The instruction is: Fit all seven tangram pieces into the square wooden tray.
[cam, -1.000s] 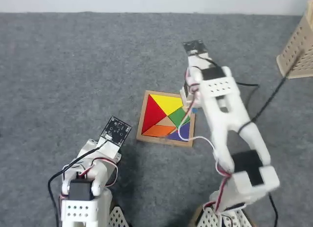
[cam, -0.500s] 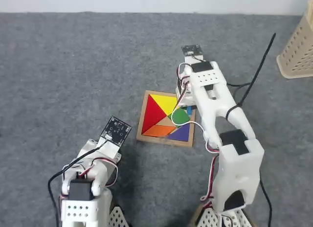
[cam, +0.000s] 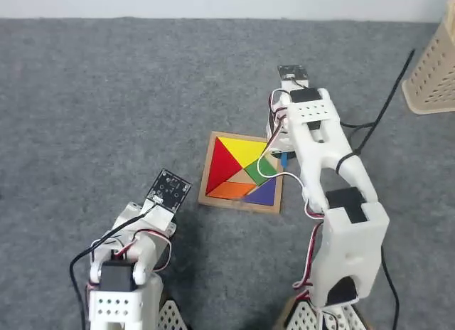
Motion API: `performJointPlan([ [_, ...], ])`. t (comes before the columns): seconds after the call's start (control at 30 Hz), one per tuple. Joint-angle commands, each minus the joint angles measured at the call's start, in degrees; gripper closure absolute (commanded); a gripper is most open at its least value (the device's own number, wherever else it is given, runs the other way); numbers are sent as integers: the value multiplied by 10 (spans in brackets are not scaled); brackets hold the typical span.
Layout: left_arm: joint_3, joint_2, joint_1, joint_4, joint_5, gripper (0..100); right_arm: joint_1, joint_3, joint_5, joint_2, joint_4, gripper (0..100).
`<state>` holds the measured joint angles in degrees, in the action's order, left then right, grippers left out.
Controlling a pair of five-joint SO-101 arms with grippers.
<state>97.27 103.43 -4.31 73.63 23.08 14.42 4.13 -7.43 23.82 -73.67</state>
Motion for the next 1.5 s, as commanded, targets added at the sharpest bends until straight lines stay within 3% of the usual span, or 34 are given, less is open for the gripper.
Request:
performJointPlan([
  [0.0, -7, 12, -3, 0, -4, 878, -5, 24, -4, -7, -1, 991],
  [0.2, -7, 12, -3, 0, -4, 878, 2, 23, -4, -7, 0, 988],
  [0.37, -7, 12, -3, 0, -4, 878, 2, 23, -4, -7, -5, 897],
  [0.97, -7, 12, -3, 0, -4, 878, 63, 23, -7, -13, -7, 897],
  [1.47, -7, 12, -3, 0, -4, 878, 62, 13, -5, -3, 25, 897],
])
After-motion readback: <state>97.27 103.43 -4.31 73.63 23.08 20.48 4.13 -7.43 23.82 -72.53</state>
